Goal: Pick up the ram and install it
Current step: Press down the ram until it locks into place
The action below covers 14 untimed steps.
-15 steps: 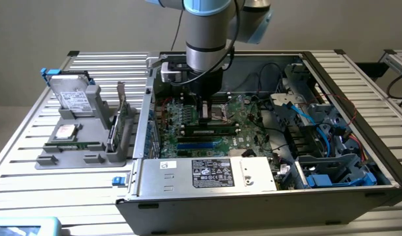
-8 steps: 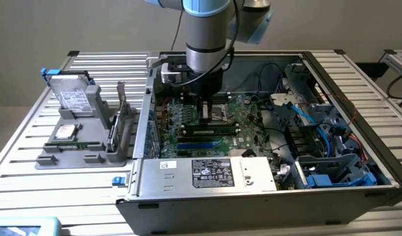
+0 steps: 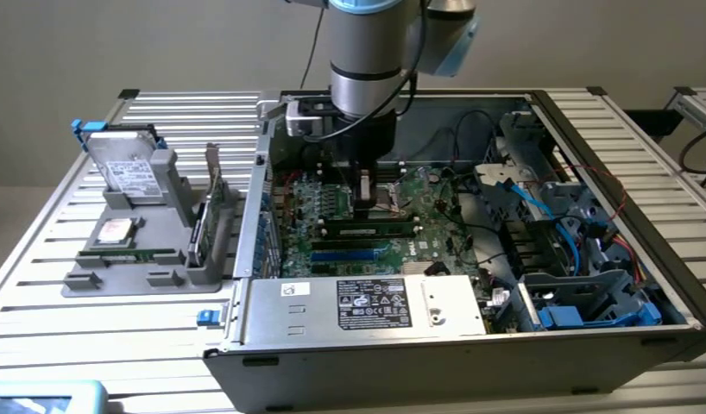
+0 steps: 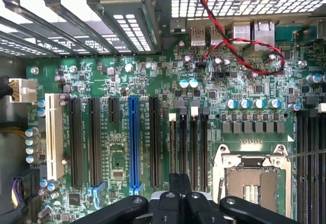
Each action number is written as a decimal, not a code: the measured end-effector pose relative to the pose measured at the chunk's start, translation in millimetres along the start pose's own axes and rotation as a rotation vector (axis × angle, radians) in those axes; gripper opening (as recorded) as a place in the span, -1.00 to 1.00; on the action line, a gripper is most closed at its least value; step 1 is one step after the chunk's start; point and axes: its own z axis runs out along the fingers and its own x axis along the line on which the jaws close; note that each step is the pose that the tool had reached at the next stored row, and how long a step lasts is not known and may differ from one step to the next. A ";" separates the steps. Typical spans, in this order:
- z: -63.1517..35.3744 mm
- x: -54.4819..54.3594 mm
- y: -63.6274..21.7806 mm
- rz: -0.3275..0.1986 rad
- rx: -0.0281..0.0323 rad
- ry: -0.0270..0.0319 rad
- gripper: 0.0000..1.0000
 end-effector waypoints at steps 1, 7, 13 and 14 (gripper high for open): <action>-0.3 0.0 -1.5 0.000 0.0000 0.0000 -0.79; -2.5 -0.2 -11.3 0.000 -0.0001 0.0001 -0.79; -4.0 -0.4 -21.1 0.000 -0.0007 0.0001 -0.79; -4.1 -0.4 -22.5 0.000 -0.0008 0.0000 -0.79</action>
